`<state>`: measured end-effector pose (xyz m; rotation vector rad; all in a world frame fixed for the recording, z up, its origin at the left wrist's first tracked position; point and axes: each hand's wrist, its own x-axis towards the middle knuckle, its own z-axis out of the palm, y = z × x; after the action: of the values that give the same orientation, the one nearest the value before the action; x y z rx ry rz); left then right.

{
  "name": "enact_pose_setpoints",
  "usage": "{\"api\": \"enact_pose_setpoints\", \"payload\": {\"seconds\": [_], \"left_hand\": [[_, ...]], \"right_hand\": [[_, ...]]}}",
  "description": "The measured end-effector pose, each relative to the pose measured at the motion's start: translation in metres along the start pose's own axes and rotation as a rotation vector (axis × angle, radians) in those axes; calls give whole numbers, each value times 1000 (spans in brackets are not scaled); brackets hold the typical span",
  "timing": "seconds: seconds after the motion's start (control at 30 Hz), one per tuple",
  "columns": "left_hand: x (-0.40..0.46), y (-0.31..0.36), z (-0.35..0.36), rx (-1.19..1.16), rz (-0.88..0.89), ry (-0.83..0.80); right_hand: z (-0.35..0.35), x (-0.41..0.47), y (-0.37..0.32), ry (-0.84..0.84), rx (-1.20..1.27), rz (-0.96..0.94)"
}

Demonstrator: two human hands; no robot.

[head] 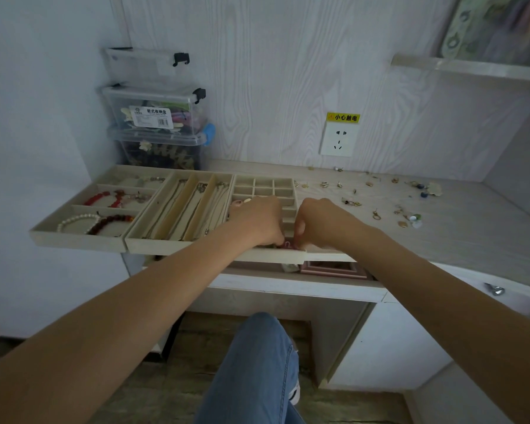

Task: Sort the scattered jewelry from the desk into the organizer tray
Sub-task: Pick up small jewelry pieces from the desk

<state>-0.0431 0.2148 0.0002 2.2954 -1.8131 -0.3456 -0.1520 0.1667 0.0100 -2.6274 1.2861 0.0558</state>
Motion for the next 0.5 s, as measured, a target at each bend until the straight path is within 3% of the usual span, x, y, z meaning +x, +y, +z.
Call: {"api": "enact_pose_setpoints", "payload": {"seconds": [0.37, 0.5], "left_hand": [[-5, -7, 1, -21, 90, 35], [-18, -10, -4, 71, 209, -18]], "right_hand": [[3, 0, -9, 30, -71, 49], [3, -1, -9, 26, -160, -40]]}}
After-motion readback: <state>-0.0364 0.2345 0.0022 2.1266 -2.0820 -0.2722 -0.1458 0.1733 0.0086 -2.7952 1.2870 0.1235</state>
